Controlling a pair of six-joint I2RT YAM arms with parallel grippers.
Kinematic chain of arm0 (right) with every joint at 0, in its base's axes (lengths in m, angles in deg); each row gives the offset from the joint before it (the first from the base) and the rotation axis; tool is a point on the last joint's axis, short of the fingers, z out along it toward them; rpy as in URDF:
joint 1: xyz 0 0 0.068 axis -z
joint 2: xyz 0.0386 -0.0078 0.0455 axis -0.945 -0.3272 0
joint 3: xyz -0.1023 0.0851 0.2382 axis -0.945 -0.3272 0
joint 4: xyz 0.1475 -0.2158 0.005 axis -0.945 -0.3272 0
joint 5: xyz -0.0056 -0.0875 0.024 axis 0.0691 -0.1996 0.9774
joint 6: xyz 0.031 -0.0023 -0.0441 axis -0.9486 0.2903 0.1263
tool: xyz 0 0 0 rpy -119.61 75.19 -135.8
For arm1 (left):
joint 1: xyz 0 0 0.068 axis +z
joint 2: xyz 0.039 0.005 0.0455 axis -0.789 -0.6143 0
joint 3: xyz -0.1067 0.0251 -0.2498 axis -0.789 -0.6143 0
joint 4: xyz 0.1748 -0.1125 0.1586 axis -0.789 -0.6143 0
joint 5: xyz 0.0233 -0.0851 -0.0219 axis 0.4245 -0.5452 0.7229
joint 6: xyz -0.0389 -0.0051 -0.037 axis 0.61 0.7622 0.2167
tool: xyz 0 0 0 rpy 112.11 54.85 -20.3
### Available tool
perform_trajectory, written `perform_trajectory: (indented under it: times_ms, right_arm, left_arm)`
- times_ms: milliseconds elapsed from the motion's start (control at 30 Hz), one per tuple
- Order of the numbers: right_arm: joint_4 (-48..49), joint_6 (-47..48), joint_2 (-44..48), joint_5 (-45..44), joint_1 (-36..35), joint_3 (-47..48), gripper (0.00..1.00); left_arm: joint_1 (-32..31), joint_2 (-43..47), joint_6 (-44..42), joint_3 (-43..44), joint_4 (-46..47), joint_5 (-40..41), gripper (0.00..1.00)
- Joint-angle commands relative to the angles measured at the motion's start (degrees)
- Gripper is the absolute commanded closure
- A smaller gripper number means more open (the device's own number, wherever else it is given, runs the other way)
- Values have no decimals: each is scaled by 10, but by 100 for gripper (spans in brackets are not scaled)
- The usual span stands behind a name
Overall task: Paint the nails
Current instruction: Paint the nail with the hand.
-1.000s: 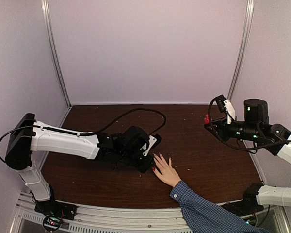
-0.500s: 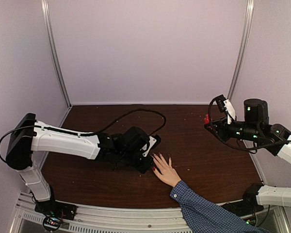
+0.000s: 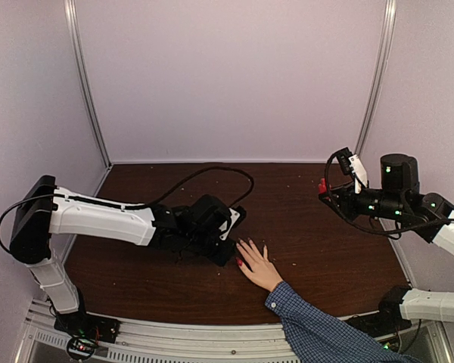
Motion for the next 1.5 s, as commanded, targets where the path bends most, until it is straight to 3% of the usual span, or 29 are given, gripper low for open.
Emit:
perform_trajectory:
  times_ms: [0, 267, 467, 700, 1467]
  right_arm:
    - [4, -1, 2, -6, 5, 0, 100]
    - [4, -1, 2, -5, 5, 0, 100]
    - [5, -2, 0, -3, 5, 0, 100]
    - [5, -1, 1, -4, 5, 0, 100]
    - [5, -1, -2, -3, 5, 2, 100]
  left_arm:
    - [11, 12, 15, -4, 7, 24, 100]
    - [17, 61, -1, -46, 37, 44, 100]
    - [14, 83, -30, -67, 84, 4, 100]
    - [6, 37, -33, -31, 75, -38, 100]
    - [2, -8, -28, 11, 38, -55, 100]
